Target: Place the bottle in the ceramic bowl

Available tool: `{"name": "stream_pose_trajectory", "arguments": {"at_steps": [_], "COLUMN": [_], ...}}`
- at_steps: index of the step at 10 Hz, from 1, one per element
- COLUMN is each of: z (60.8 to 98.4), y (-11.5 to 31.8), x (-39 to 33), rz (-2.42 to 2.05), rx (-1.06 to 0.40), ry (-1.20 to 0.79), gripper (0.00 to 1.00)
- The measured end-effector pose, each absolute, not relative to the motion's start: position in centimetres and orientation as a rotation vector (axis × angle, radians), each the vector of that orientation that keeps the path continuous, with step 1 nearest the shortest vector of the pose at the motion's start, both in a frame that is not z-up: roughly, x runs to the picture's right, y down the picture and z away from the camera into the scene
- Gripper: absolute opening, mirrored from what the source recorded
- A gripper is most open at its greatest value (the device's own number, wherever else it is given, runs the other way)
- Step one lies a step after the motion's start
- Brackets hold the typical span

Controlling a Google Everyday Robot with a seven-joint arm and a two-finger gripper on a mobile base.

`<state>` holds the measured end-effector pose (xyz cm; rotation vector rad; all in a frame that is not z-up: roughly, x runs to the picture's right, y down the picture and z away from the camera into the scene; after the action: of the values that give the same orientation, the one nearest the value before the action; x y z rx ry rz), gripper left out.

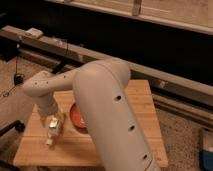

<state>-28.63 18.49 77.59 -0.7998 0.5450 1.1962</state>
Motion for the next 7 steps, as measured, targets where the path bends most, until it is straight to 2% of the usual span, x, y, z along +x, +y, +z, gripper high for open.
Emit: {"name": "stream_pose_trajectory", "arguments": {"at_steps": [7], "z": [79.5], "y": [19.2], "x": [-30.8], "rz": [1.181], "rx": [-0.85], "ry": [0.544], "gripper": [0.65]}}
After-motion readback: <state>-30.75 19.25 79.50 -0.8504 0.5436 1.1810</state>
